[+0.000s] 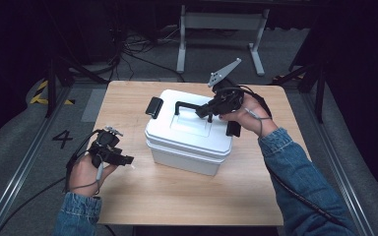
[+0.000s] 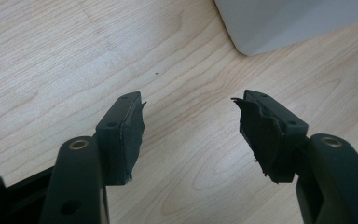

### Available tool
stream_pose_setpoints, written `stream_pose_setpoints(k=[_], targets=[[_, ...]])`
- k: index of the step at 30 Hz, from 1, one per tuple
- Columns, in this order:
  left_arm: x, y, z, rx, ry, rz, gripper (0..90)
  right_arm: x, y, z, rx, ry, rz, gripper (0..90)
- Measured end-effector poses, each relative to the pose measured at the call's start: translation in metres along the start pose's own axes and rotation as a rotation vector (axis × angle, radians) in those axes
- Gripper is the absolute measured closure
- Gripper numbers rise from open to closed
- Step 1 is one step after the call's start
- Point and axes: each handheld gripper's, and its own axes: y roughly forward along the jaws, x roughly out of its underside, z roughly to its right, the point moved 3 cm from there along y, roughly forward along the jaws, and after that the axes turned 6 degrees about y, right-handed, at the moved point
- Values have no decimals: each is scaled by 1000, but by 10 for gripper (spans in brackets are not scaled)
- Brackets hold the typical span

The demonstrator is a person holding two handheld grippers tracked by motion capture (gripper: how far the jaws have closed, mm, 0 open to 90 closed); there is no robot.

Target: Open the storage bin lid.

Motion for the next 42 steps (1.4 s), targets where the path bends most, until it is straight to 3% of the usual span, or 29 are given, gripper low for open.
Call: stream_pose_setpoints(k=[19,42], targets=[[1,0,0,0,-4,-1,403,3,-26,6,39,4,34,843],[0,3,1,2,-7,-12,405,59,-109,50,202,145,77,842]])
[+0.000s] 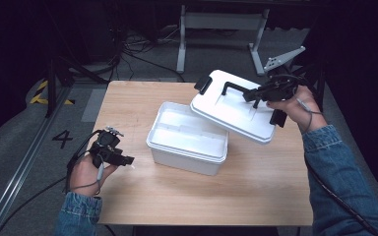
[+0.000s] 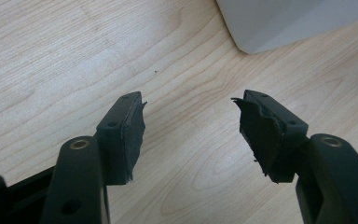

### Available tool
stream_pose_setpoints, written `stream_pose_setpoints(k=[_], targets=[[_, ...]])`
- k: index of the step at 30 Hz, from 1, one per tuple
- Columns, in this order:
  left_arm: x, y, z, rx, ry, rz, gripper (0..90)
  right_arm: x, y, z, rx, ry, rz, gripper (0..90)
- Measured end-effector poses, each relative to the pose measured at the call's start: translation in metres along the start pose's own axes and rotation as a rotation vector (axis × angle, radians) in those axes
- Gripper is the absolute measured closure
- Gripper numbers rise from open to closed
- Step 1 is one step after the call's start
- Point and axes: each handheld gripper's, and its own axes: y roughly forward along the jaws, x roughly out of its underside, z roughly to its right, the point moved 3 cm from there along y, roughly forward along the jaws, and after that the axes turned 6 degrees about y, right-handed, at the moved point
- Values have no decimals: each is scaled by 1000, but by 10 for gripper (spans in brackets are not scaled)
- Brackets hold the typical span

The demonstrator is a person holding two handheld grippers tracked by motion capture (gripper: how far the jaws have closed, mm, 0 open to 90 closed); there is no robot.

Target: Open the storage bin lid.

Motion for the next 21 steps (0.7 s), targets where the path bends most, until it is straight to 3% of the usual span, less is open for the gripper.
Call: stream_pose_setpoints(k=[4,9,21], targets=[[0,0,0,4,1,-1,405,6,-7,9,24,13,5,843],[0,0,0,0,0,-2,405,16,-22,26,64,62,34,843],[0,1,0,3,-4,-5,405,39,-31,58,157,130,28,842]])
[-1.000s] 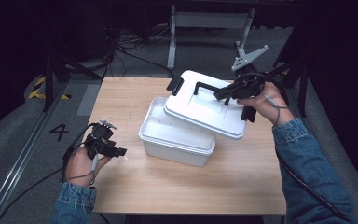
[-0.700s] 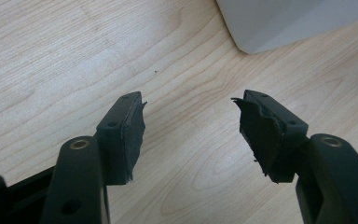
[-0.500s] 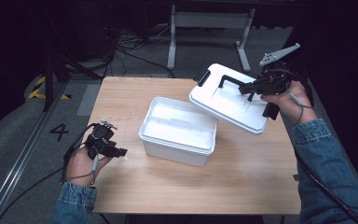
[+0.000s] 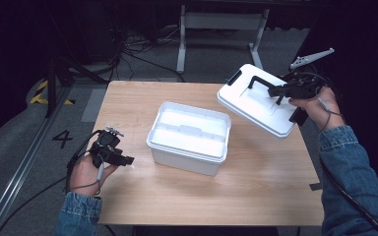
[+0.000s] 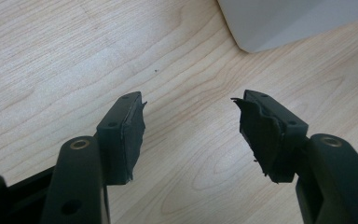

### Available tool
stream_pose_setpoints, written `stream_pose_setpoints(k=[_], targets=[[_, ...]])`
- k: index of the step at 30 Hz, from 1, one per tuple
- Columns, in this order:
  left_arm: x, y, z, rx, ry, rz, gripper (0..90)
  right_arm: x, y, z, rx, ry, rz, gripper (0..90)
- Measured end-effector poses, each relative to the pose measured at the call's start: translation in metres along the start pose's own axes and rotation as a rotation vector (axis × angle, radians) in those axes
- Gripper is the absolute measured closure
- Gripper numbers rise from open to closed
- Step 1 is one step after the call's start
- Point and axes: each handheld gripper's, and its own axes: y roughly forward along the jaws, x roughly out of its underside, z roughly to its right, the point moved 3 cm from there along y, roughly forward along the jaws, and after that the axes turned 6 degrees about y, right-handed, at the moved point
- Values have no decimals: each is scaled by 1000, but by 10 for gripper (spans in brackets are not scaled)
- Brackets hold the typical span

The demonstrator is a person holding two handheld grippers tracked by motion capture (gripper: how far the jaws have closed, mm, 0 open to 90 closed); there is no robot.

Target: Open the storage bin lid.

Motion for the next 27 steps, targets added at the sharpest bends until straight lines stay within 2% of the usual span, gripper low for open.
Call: stream_pose_setpoints(k=[5,12,27], targets=[[0,1,1,1,3,-6,405,11,2,16,38,38,-19,843],[-1,2,1,2,4,-7,405,27,10,31,64,82,-32,842],[0,3,-1,0,-5,-5,405,61,37,44,59,132,-56,842]])
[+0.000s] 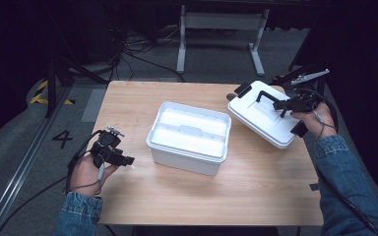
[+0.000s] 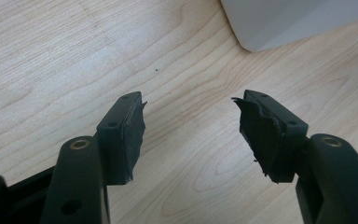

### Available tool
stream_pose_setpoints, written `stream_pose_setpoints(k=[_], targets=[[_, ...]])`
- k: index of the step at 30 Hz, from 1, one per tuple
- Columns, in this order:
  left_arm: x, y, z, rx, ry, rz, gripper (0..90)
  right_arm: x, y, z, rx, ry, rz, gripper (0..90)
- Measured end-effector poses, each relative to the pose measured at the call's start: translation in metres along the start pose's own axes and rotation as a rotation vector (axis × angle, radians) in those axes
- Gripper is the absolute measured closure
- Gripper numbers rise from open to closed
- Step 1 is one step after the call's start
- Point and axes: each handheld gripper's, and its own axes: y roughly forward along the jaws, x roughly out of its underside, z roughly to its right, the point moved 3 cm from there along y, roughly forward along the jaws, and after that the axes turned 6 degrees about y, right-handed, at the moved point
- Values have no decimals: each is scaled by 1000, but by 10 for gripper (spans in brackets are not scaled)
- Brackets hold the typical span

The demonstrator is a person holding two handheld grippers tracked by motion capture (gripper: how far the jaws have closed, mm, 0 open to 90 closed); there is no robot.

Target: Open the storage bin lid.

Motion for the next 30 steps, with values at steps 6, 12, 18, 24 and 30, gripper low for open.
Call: stream_pose_setpoints(k=[6,12,18,24,30], targets=[[-1,1,0,3,7,-5,405,11,12,4,2,16,-4,842],[-2,2,0,4,4,-2,405,21,22,7,1,24,-19,842],[-2,2,-1,-3,10,-5,405,29,32,10,-1,35,-33,842],[-2,2,-1,3,4,-7,405,36,40,11,-8,42,-42,842],[-1,2,-1,2,8,-11,405,42,47,12,-9,46,-45,842]])
